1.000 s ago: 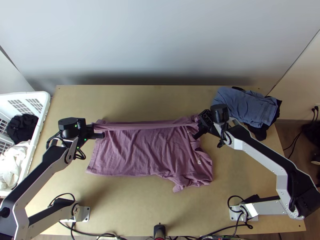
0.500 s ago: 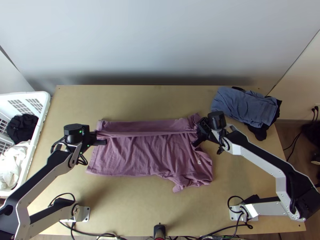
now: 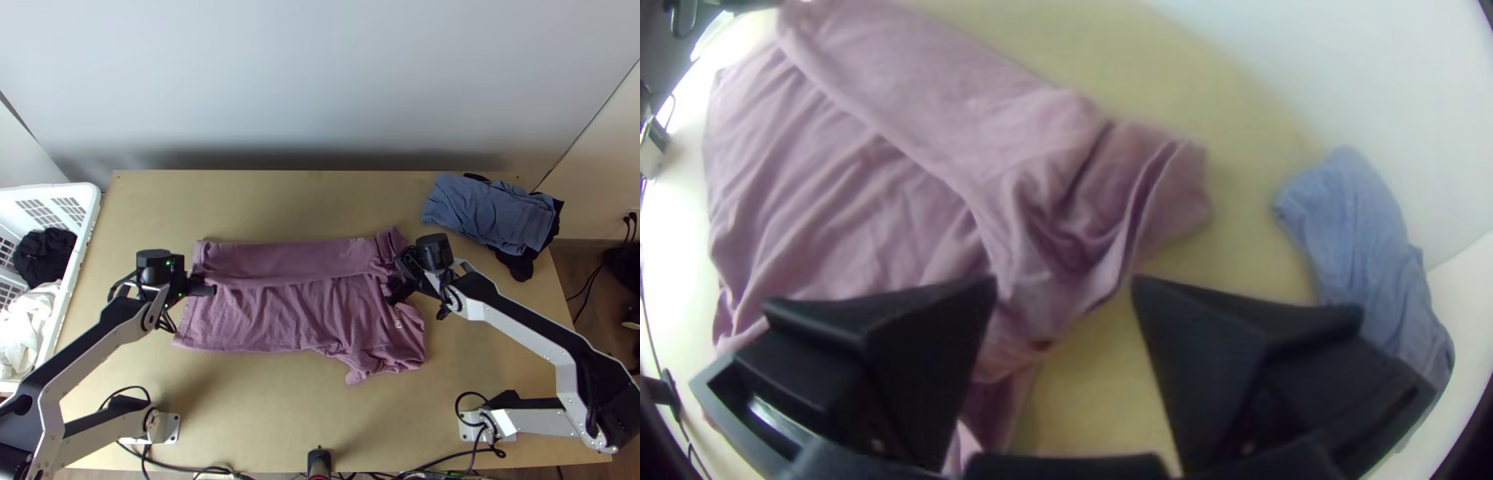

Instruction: Fold the t-shirt

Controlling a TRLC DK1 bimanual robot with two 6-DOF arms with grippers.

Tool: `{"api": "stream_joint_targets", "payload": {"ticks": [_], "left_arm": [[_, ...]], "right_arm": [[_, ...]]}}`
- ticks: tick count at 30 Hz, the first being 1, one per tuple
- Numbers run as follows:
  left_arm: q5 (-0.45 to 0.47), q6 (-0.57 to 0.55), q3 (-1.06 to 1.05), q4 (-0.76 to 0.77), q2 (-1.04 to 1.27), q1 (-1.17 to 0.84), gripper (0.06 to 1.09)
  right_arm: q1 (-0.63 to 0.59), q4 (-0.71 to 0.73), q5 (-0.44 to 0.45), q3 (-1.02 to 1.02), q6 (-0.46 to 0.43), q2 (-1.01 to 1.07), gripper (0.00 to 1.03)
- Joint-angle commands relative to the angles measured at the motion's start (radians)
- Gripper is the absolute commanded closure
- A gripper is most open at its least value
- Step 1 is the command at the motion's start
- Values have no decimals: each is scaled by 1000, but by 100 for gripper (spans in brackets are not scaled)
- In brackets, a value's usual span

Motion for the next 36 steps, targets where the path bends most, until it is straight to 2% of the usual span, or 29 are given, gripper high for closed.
{"api": "stream_joint_targets", "payload": {"ticks": [1, 2, 6, 13, 15, 18, 24, 29, 36], "left_arm": [[3, -25, 126, -268, -23, -11, 14], [9, -29, 148, -320, -40, -17, 11], [62, -31, 240, -540, -83, -20, 11], [62, 17, 278, -843, -149, 35, 11], [62, 21, 258, -889, -156, 60, 11], [49, 49, 194, -899, -170, 81, 11], [35, 37, 117, -885, -165, 66, 11], [37, 28, 117, -879, -130, 55, 16], [37, -18, 116, -845, -18, -2, 16]], "right_arm": [[-18, -62, 0, 8, -15, -83, 4], [-23, -78, 0, 16, -15, -103, 4], [-30, -145, 0, 45, -9, -178, 4], [-93, -256, 1, 80, -21, -302, 4], [-119, -269, 0, 83, -33, -325, 4], [-127, -288, 0, 90, -35, -345, 4], [-82, -363, -14, 100, -12, -385, 4], [-78, -414, -17, 80, -15, -437, 4], [-73, -472, -31, 50, -7, -494, 4]]}}
